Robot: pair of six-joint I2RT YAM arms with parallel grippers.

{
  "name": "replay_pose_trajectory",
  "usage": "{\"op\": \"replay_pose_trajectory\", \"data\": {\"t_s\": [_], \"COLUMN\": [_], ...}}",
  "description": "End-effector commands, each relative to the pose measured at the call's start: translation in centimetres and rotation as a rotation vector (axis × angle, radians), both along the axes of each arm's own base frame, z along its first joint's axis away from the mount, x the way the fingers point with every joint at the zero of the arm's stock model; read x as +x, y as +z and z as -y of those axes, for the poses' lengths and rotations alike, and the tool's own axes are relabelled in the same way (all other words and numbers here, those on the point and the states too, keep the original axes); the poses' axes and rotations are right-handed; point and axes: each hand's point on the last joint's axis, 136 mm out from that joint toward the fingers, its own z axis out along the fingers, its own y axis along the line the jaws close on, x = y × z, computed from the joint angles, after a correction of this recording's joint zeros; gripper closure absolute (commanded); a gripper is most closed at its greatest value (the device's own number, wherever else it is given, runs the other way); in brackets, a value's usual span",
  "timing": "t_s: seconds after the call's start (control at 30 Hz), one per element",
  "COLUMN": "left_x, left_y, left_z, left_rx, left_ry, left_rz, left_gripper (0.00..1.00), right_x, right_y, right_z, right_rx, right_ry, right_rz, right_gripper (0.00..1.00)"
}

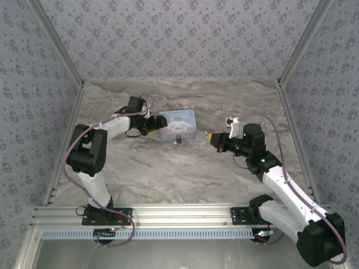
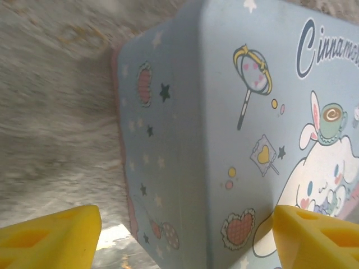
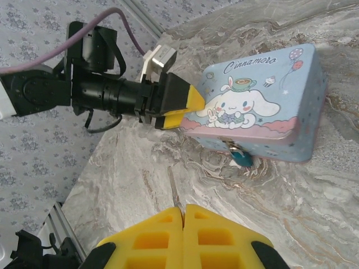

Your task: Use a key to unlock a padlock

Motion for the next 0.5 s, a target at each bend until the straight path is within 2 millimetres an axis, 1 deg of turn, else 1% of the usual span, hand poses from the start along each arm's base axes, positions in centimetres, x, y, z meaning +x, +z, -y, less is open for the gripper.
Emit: {"op": "replay_pose_trajectory", "data": {"t_s": [0.0,0.1,0.2,0.3,0.37,0.47], "left_x": [-0.2,0.2,-0.2,-1.2,-1.7,-2.4], "left_y": [2.2,5.2,7.8,10.5,12.0,13.1], "left_z": [-1.9,-1.7,-0.6,2.0,3.7,6.9], "left_rx": [0.113,0.117,0.123,0.106,0.096,0.034], "left_ry": [-0.009,-0.011,-0.047,-0.12,-0.165,-0.229], "left_rz": [0.044,0.121,0.193,0.267,0.306,0.326], "left_gripper": [0.18,0.18,0.18,0.2,0.2,0.21], "right_x": [0.0,0.0,-0.1,0.1,0.1,0.3], "right_y": [1.0,1.2,1.0,0.7,0.6,0.3], "right_z": [0.2,0.6,1.0,1.8,2.3,3.0], "right_rx": [-0.005,-0.017,-0.044,-0.063,-0.066,-0.07], "right_ry": [0.003,-0.015,-0.032,-0.057,-0.073,-0.095], "right_rz": [0.032,0.038,0.036,0.027,0.019,0.005], "right_gripper": [1.0,1.0,1.0,1.0,1.0,1.0]}}
